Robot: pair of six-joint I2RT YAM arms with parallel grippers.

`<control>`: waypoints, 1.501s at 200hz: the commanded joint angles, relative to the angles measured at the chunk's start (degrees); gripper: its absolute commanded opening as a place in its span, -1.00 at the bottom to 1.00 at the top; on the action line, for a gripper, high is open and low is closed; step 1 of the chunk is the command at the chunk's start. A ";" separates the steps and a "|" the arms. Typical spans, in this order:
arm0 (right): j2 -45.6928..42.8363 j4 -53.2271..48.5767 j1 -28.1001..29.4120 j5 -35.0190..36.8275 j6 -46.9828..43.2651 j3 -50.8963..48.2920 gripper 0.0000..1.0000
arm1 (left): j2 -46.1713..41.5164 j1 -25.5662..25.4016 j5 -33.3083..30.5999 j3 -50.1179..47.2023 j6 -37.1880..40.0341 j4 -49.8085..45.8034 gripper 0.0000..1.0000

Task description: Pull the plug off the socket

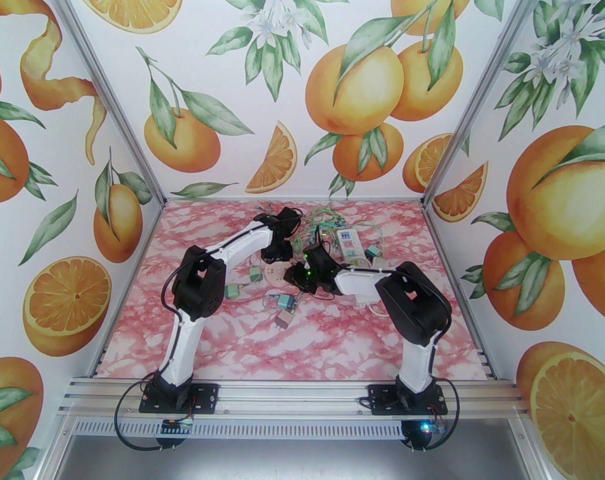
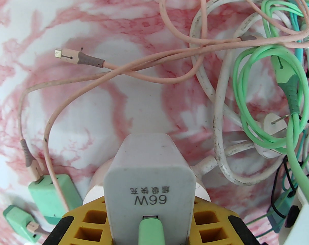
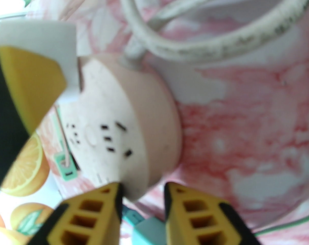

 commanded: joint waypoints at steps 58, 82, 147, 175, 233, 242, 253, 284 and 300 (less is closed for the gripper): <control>-1.53 20.48 -1.83 5.31 -0.30 -9.33 -0.25 | -1.03 -1.39 4.22 -0.24 -1.20 -0.33 -0.83; -0.44 23.60 -0.57 7.57 0.16 -9.88 -0.26 | -0.71 -1.64 4.79 -0.24 -1.61 -0.20 -0.83; 4.41 13.09 0.79 7.16 0.96 -6.47 -0.39 | -0.65 -2.04 4.45 0.06 -1.34 -0.11 -0.86; 7.90 -2.36 0.78 6.17 -0.82 -1.73 -0.50 | -0.20 -2.76 2.50 1.33 -0.08 -1.27 -0.86; 9.54 -10.56 1.14 9.04 0.49 -0.33 -0.56 | 0.83 -4.77 -2.99 3.59 2.68 -3.72 -0.90; 9.73 -11.63 1.05 9.32 0.28 0.07 -0.57 | 0.63 -4.56 -2.76 3.62 2.45 -3.58 -0.90; 9.98 -12.56 1.12 9.18 -0.08 0.64 -0.57 | 0.28 -3.84 -0.95 3.35 1.57 -3.14 -0.91; 10.22 -13.41 1.04 9.07 0.08 0.90 -0.58 | -2.53 0.07 8.04 -1.47 -2.20 2.33 -0.93; 10.01 -13.50 1.07 9.14 0.08 0.78 -0.58 | -3.25 1.10 8.84 -1.91 -2.22 2.57 -0.93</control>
